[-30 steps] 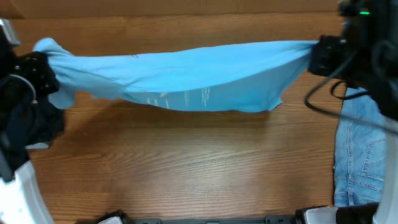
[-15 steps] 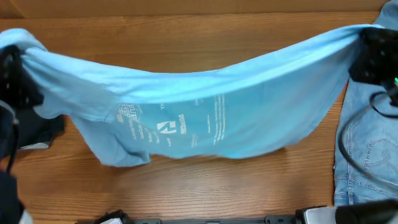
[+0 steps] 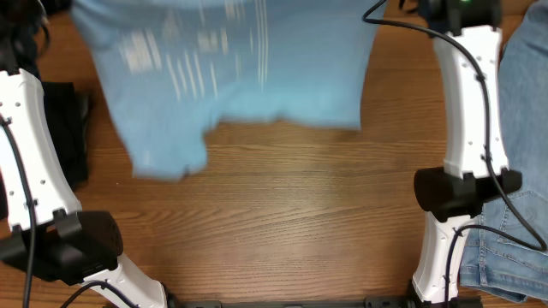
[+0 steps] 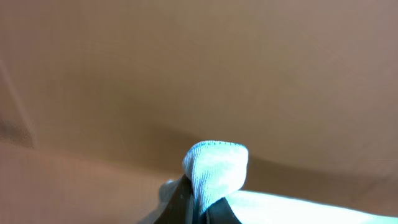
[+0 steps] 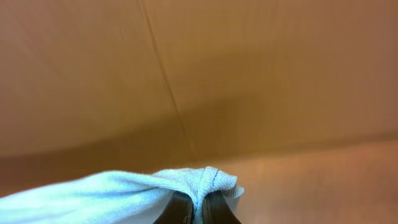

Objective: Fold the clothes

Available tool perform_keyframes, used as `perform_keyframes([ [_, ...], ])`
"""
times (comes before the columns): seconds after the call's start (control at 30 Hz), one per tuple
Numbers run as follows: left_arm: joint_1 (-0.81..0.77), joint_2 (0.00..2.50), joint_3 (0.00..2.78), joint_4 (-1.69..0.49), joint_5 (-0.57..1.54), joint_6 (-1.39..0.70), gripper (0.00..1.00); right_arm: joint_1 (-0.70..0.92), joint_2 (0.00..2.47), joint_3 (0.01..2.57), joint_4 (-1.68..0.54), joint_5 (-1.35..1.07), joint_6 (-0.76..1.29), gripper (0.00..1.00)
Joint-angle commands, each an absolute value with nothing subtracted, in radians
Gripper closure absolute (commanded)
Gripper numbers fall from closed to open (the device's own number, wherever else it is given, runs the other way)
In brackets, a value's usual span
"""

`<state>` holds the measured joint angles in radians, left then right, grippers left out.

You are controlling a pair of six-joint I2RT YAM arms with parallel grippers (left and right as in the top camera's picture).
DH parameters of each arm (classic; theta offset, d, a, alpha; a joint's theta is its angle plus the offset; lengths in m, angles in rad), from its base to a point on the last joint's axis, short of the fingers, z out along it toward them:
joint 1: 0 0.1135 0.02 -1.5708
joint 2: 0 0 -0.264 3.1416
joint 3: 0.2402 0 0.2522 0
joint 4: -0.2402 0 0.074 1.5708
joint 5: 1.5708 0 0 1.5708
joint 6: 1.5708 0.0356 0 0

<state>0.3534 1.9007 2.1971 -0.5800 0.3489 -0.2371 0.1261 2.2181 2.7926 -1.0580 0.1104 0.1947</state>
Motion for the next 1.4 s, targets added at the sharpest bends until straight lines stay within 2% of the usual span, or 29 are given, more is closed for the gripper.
perform_keyframes([
  [0.0,0.353,1.836,2.47,-0.591,0.339,-0.241,0.96,0.081,2.12,2.943,-1.105,0.134,0.205,0.96],
  [0.2,0.286,1.853,2.455,-1.27,0.323,-0.152,0.96,0.054,2.123,2.77,-1.511,0.135,0.2,0.96],
  [0.3,0.249,1.891,2.312,-1.437,0.269,-0.148,0.96,0.055,2.123,2.562,-1.6,0.138,0.2,0.96],
  [0.43,0.218,1.937,1.986,-1.496,0.257,-0.125,0.96,0.05,2.123,2.172,-1.612,0.139,0.2,0.96],
  [0.53,0.215,1.937,1.834,-1.522,0.254,-0.064,0.96,0.037,2.123,2.028,-1.644,0.139,0.2,0.96],
  [0.77,0.216,1.937,1.789,-1.592,0.11,-0.067,0.96,0.025,2.115,1.98,-1.695,0.126,0.165,0.96],
  [0.93,0.216,1.927,1.789,-1.631,0.064,-0.091,0.96,0.025,2.082,1.816,-1.693,0.118,0.175,0.96],
  [1.03,0.216,1.891,1.789,-1.675,-0.111,-0.237,0.96,0.025,2.022,1.761,-1.682,0.071,0.166,0.96],
  [1.17,0.216,1.842,1.753,-1.69,-0.104,-0.246,0.96,0.025,1.947,1.713,-1.686,0.042,0.156,0.96],
  [1.37,0.216,1.733,1.536,-1.632,-0.108,-0.27,0.96,0.025,1.877,1.612,-1.679,0.009,0.156,0.96],
])
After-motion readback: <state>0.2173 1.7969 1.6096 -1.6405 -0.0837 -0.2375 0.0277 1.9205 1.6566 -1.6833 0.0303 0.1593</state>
